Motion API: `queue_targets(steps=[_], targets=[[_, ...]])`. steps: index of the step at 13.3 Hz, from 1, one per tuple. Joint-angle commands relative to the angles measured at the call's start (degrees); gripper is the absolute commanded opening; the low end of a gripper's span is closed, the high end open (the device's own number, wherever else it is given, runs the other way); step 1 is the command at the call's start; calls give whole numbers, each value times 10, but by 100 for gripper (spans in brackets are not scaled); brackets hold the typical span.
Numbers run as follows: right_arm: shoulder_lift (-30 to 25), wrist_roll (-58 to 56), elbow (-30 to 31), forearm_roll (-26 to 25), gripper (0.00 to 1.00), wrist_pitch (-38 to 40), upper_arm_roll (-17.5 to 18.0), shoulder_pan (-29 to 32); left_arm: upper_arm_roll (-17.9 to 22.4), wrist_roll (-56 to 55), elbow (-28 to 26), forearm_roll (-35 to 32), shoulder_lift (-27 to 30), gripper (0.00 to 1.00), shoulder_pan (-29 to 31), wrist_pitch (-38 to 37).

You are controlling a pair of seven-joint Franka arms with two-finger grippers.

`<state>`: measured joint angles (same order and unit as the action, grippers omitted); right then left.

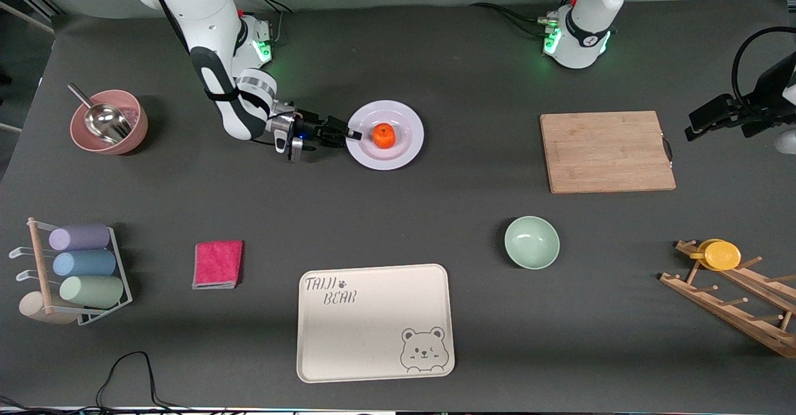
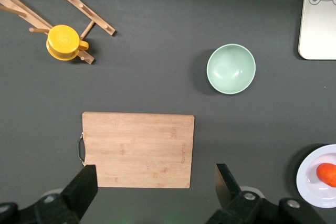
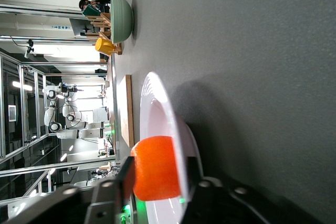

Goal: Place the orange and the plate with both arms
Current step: 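Grip the plate rim with the right gripper while the left gripper retracts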

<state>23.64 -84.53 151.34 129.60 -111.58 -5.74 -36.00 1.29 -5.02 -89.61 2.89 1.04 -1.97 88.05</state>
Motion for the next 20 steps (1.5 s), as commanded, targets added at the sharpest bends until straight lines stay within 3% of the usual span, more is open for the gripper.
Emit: queue_targets(steps=[1, 6, 10, 14, 17, 20], targets=[[16, -16, -8, 21, 0, 15, -2, -13, 15, 11, 46, -3, -27, 100, -16, -6], [39, -15, -11, 20, 0, 56, -3, -7, -2, 7, 12, -24, -14, 100, -12, 5], [21, 8, -13, 2, 0, 58, -4, 21, -1, 10, 8, -24, -12, 100, -12, 5], [-31, 97, -24, -61, 0, 58, -14, 50, -2, 10, 8, -23, -10, 100, -3, 3], [-92, 197, -46, -133, 0, 58, -25, 86, -31, 10, 8, -23, -12, 100, 23, 6], [-127, 282, -100, -202, 0, 58, -66, 87, -31, 11, 8, -23, -10, 100, 21, 1]])
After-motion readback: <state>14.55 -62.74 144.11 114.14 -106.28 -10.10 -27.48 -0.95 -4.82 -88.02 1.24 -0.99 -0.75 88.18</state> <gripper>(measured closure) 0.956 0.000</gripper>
